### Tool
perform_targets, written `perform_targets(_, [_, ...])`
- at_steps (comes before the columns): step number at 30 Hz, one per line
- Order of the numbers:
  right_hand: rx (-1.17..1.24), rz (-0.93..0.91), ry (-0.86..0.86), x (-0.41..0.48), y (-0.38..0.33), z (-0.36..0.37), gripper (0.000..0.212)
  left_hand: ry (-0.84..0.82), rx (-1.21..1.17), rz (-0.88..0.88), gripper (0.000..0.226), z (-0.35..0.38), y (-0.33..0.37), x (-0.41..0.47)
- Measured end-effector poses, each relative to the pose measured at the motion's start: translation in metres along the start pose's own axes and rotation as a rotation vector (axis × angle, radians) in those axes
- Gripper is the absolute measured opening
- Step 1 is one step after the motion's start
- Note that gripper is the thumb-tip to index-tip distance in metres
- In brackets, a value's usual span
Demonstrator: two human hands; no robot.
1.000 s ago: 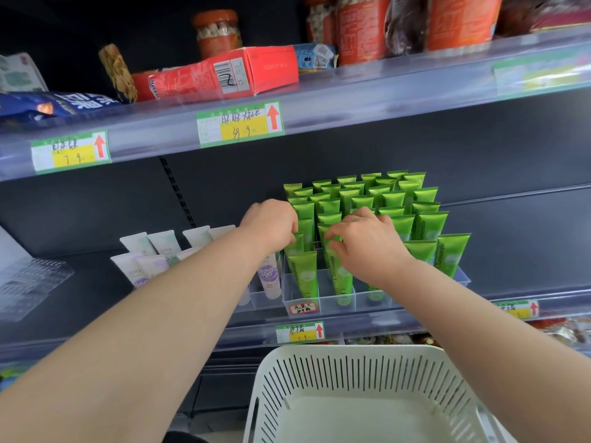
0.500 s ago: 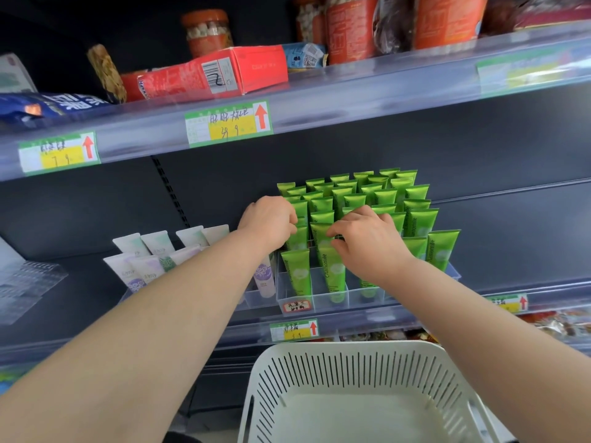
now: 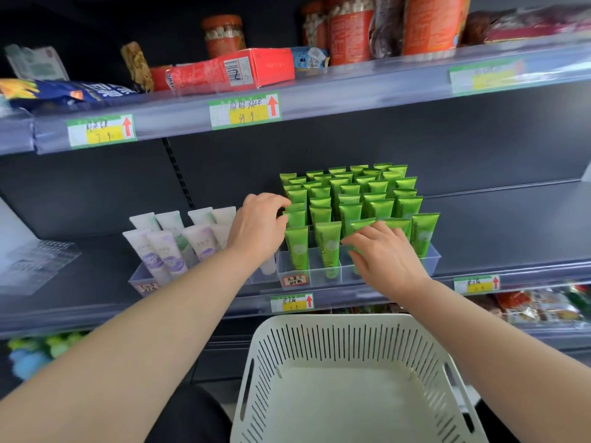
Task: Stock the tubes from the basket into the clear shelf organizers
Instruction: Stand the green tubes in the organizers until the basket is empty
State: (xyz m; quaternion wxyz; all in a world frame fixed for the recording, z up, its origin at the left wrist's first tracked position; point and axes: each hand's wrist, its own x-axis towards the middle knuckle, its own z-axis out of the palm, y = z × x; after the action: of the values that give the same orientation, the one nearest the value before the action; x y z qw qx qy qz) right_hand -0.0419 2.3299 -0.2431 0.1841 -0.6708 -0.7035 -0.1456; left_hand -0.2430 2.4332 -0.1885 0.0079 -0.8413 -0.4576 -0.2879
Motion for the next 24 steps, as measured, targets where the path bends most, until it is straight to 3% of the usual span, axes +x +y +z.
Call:
perform_targets(8, [-0.007,0.104,-0.172,-0.041,0.005,0.031,0.04,-0.077,-0.07,-0.049,0.032,0.022,-0.005,-0.06])
perform_targets(15, [-0.044,0.193,-0.206,-0.047,0.012,0.044,0.058,-0.235,-0.026,-0.127,0.05,0.052,-0.006,-0.087])
perform_targets(24, [-0.056,0.241,-0.23,-0.052,0.023,0.055,0.061,-0.388,0.031,-0.25,0.063,0.082,-0.004,-0.09])
